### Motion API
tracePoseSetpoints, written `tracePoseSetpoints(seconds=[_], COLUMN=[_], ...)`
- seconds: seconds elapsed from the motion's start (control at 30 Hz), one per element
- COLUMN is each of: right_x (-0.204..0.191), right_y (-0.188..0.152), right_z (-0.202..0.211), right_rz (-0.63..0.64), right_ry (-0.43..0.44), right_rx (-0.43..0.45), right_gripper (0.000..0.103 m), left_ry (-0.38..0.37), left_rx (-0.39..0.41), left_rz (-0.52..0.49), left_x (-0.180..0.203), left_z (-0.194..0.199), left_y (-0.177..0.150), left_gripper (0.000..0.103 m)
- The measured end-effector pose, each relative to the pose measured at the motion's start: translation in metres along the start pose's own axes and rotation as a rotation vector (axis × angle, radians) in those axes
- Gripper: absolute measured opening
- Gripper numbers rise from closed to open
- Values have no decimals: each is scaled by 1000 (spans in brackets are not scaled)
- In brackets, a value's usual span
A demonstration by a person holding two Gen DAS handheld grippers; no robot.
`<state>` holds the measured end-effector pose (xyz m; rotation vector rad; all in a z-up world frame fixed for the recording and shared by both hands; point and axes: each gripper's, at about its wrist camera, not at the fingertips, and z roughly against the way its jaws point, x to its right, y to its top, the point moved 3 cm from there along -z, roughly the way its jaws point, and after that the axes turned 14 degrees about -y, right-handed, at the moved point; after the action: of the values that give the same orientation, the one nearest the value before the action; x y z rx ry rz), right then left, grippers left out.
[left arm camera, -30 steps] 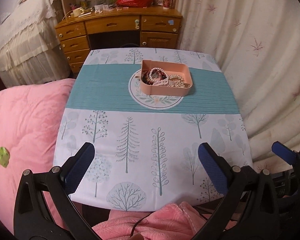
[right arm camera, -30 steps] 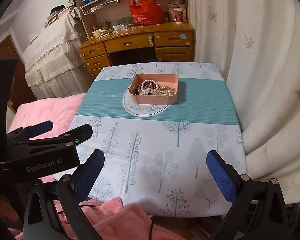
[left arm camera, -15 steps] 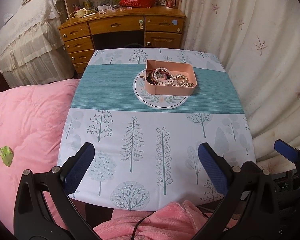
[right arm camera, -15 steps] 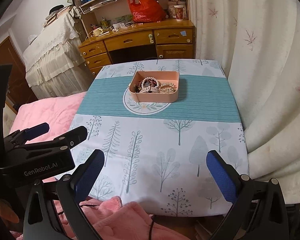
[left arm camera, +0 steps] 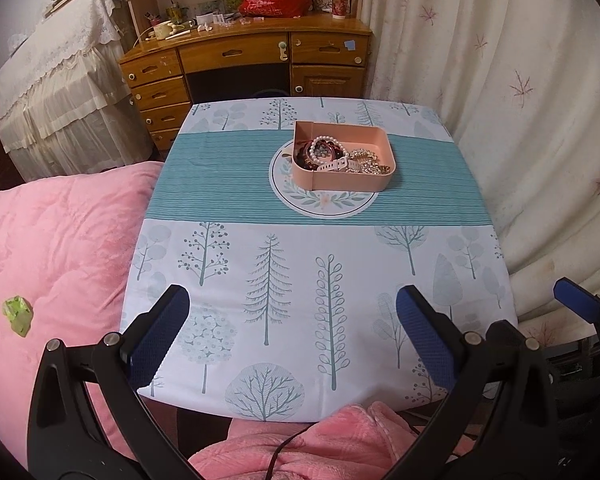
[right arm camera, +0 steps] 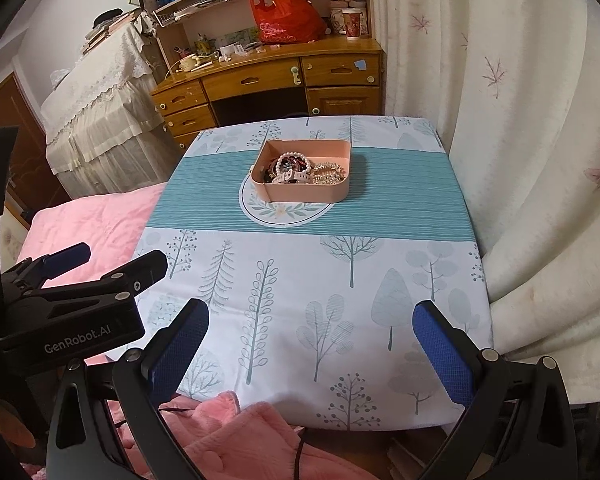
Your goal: Organize jewelry
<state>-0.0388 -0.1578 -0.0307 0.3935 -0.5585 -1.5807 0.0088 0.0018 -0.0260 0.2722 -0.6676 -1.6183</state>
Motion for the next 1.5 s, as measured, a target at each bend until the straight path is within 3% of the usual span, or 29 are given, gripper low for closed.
tracePoseSetpoints(seconds=[1.5], right_x=[-5], right_y=[-6], right_z=[5], right_rz=[61], right_ry=[-40], right_rx=[6], right_gripper=[103], left_ry=[25], left_rx=[27], left_rz=[-81], left_x=[18], left_z=[11], left_y=[-1], left_gripper=[103])
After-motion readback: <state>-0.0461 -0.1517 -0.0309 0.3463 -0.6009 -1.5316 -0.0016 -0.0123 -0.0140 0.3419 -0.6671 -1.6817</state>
